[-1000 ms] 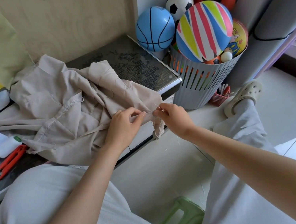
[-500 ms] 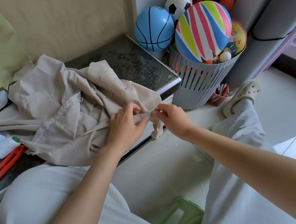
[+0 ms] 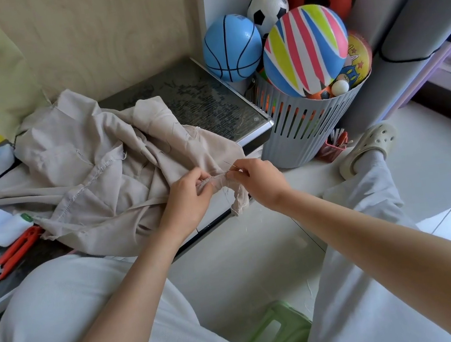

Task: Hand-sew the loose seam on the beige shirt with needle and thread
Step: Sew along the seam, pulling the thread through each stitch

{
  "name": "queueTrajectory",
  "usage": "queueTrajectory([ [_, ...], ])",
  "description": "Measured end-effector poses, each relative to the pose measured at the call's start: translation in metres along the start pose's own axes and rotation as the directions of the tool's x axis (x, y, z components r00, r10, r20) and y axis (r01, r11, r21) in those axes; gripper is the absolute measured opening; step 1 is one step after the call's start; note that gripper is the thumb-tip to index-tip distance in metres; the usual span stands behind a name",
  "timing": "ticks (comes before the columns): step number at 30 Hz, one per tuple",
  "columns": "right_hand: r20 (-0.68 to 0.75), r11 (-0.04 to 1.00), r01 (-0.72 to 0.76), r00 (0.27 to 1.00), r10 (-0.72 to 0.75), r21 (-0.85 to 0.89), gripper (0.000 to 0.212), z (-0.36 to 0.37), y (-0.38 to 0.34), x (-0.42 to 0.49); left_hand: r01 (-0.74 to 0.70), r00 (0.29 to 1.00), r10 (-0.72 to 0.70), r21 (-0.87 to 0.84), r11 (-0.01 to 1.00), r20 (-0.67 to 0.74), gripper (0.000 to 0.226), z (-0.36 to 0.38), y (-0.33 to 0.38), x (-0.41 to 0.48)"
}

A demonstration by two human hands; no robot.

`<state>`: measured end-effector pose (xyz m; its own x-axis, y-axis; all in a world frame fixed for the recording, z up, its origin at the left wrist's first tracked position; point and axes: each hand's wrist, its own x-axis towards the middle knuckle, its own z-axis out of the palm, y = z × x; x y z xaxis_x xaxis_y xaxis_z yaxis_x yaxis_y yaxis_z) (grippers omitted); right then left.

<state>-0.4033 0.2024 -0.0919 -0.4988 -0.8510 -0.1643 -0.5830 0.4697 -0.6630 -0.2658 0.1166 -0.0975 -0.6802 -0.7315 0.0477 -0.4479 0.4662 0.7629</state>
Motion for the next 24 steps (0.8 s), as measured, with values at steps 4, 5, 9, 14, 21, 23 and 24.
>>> queueTrajectory([
  [4,0.015,0.999,-0.039,0.999,0.039,-0.007,0.020,0.001,-0.001,0.000,0.044,0.999,-0.045,-0.063,0.997,-0.005,0.010,0.000,0.003,-0.003],
  [5,0.017,0.999,-0.045,0.999,0.045,-0.009,0.020,0.002,-0.001,0.000,0.059,0.998,-0.060,-0.078,0.995,-0.012,0.011,-0.001,0.005,-0.003],
  [9,0.023,0.999,-0.040,0.999,0.040,-0.022,0.021,0.004,-0.004,-0.002,0.098,0.994,-0.102,-0.107,0.989,-0.028,0.012,-0.004,0.007,-0.005],
  [14,0.011,0.999,0.003,1.000,-0.003,-0.048,0.022,0.003,-0.008,-0.005,0.079,0.996,-0.080,-0.056,0.995,-0.027,0.011,-0.005,0.007,-0.005],
  [21,-0.009,0.994,0.095,0.995,-0.095,-0.055,0.017,0.007,-0.013,-0.032,0.064,0.997,-0.068,-0.108,0.992,-0.040,0.009,-0.004,0.004,-0.005],
  [23,0.001,0.994,0.101,0.995,-0.102,-0.037,0.020,0.012,-0.012,-0.037,0.063,0.996,-0.070,-0.126,0.990,-0.047,0.007,-0.004,0.005,-0.004],
  [24,0.002,0.994,0.102,0.995,-0.102,-0.027,0.022,0.015,-0.012,-0.038,0.062,0.996,-0.069,-0.128,0.990,-0.050,0.006,-0.004,0.004,-0.004],
])
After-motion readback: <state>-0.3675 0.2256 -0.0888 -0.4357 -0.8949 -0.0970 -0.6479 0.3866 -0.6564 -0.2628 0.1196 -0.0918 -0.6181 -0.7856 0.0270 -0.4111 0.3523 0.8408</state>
